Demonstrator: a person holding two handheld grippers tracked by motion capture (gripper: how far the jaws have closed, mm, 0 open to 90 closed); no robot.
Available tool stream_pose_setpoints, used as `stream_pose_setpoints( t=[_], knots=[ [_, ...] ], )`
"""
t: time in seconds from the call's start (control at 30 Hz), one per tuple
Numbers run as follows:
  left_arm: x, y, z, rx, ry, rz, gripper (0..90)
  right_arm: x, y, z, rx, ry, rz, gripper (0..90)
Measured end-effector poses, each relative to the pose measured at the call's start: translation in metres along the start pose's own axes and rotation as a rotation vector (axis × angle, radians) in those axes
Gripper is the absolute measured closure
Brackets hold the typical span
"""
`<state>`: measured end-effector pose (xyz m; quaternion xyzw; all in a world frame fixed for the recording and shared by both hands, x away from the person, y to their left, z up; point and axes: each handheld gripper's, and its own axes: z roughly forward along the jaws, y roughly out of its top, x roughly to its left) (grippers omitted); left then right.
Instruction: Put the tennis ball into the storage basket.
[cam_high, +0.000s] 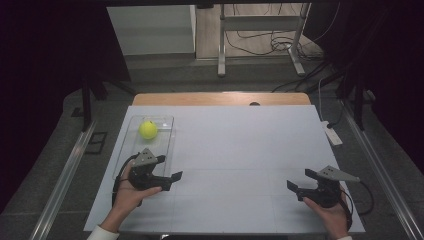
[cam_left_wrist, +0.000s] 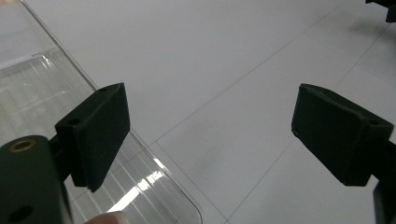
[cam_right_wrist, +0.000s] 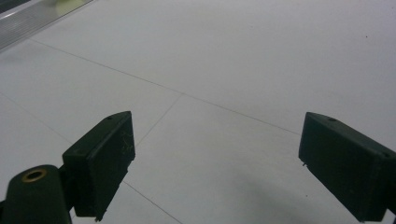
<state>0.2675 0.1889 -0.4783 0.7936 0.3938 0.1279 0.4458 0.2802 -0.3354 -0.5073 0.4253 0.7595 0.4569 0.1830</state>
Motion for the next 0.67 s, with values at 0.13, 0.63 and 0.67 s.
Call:
stream_pose_setpoints(
  t=[0.13, 0.63, 0.67],
  knots=[
    [0.0, -0.0005, 0.0003, 0.002, 0.006, 0.003, 12.7, -0.0004, 0.0, -0.0002, 0.0, 0.002, 0.001, 11.1],
    [0.0023, -0.0012, -0.0011, -0.005, 0.022, 0.002, 12.7, -0.0022, 0.0006, -0.0002, -0.013, 0.029, 0.008, 11.1],
    [0.0024, -0.0008, -0.0015, -0.008, 0.021, 0.0, 12.7, -0.0027, 0.0006, -0.0001, -0.015, 0.033, 0.013, 11.1]
  ],
)
